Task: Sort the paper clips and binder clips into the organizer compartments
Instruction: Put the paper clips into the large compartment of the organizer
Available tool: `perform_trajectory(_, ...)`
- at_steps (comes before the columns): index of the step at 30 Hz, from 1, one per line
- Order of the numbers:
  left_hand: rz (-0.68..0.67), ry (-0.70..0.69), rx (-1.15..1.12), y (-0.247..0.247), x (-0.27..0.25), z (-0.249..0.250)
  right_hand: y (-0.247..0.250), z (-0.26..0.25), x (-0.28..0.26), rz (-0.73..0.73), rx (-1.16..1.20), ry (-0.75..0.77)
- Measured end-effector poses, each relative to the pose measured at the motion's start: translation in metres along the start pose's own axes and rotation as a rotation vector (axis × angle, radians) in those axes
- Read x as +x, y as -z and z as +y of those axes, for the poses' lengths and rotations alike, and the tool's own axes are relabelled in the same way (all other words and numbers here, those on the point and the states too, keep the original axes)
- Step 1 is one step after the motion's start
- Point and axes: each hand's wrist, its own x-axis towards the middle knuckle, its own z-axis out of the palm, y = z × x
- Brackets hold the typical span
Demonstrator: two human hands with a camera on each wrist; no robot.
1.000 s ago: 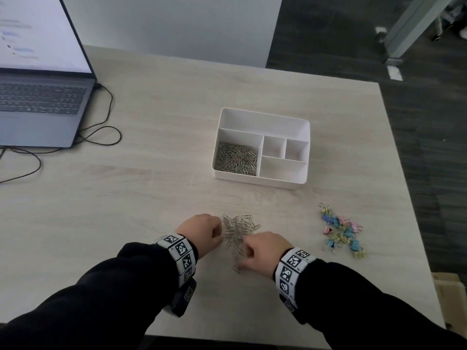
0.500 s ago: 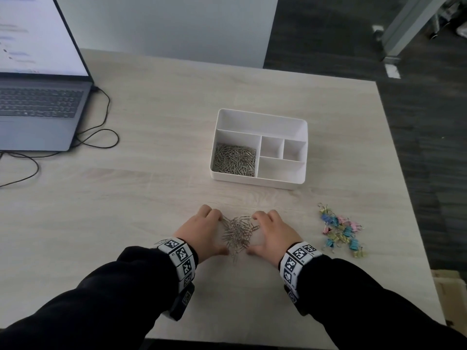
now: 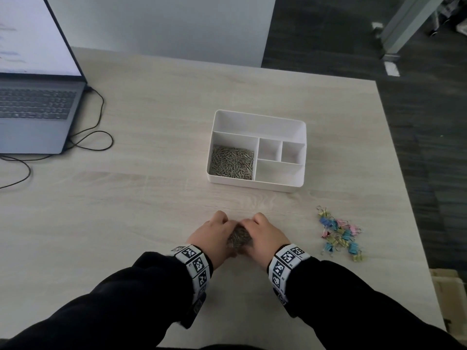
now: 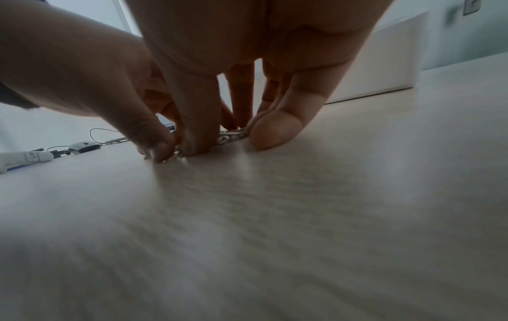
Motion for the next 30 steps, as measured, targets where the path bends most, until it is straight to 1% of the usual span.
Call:
perform_trajectory(6, 0.056, -0.025, -0.039, 0.004, 0.013, -0.003, 0.001, -0.002, 0.007, 0.01, 0.006, 0.016)
perform_trajectory(9, 0.061, -0.041, -0.051, 0.007, 0.021, -0.003, 0.004, -0.005, 0.01, -0.004, -0.017, 0.023)
perform_trajectory(15, -0.018, -0.036, -0.024, 0.015, 0.032, -0.003, 0.012, -0.008, 0.017, -0.02, 0.002, -0.003)
perform_trajectory(20, -0.064, -0.023, -0.021, 0.025, 0.038, -0.005, 0.017, -0.012, 0.023, -0.02, 0.08, -0.032)
perform_trajectory(23, -0.053, 0.022, -0.13, 0.033, 0.038, -0.008, 0.023, -0.011, 0.024, 0.0, 0.147, -0.029)
perform_trajectory(27, -0.046, 0.095, -0.418, 0.047, 0.035, -0.012, 0.036, -0.015, 0.024, 0.035, 0.307, -0.069)
perform_trajectory(30, -0.013, 0.106, -0.507, 0.066, 0.036, -0.013, 0.051, -0.019, 0.03, 0.083, 0.397, -0.066)
